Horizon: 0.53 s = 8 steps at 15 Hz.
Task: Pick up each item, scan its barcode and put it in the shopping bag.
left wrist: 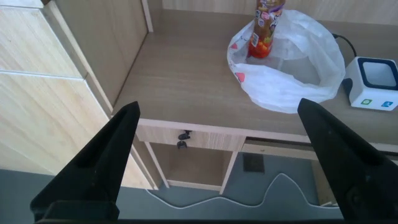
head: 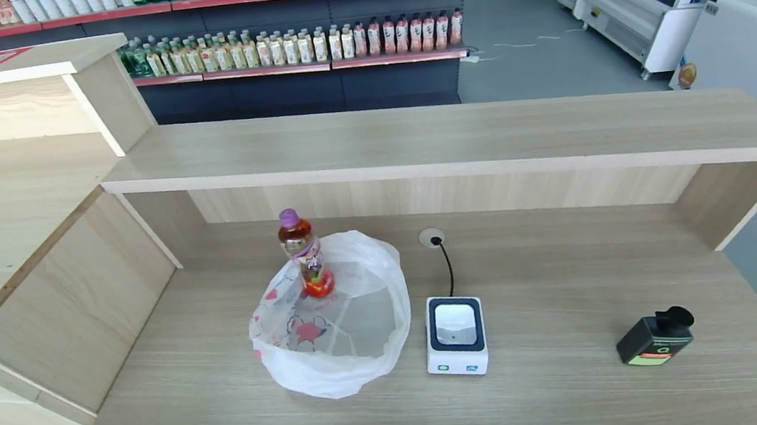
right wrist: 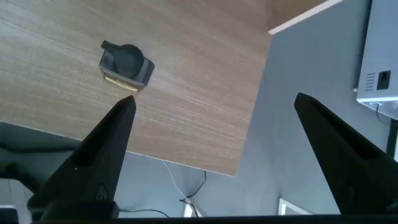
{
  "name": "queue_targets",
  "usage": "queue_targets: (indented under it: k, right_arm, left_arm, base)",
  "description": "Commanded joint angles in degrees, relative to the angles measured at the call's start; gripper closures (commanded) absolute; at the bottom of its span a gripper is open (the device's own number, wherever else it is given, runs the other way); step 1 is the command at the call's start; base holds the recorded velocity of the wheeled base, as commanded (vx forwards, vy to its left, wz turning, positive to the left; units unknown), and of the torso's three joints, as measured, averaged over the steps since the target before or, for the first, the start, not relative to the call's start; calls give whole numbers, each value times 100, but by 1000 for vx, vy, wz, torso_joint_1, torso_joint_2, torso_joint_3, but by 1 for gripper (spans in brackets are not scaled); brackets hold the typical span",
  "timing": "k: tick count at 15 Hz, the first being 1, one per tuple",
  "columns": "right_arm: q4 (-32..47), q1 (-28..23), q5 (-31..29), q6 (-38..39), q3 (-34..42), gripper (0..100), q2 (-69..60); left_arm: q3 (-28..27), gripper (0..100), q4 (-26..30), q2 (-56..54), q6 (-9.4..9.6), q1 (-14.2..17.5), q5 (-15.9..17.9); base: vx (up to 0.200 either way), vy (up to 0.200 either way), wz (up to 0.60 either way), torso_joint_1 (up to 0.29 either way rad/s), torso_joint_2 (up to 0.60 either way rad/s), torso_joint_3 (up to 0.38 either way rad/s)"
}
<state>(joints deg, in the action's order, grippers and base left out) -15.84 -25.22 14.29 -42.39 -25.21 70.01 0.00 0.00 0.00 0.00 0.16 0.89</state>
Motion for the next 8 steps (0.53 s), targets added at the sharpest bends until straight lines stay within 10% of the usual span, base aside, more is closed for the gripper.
queue_targets:
  k: [1, 8]
  right_arm:
    - [98, -317, 373, -569, -1, 0, 338]
    - [415, -1670, 1498, -2670, -10, 0, 1472]
  left_arm:
    - [0, 0, 9, 0, 0, 2, -1]
    - [0, 0, 9, 0, 0, 2, -1]
  base:
    - [0, 0, 0, 0, 0, 0]
    - [0, 0, 0, 0, 0, 0]
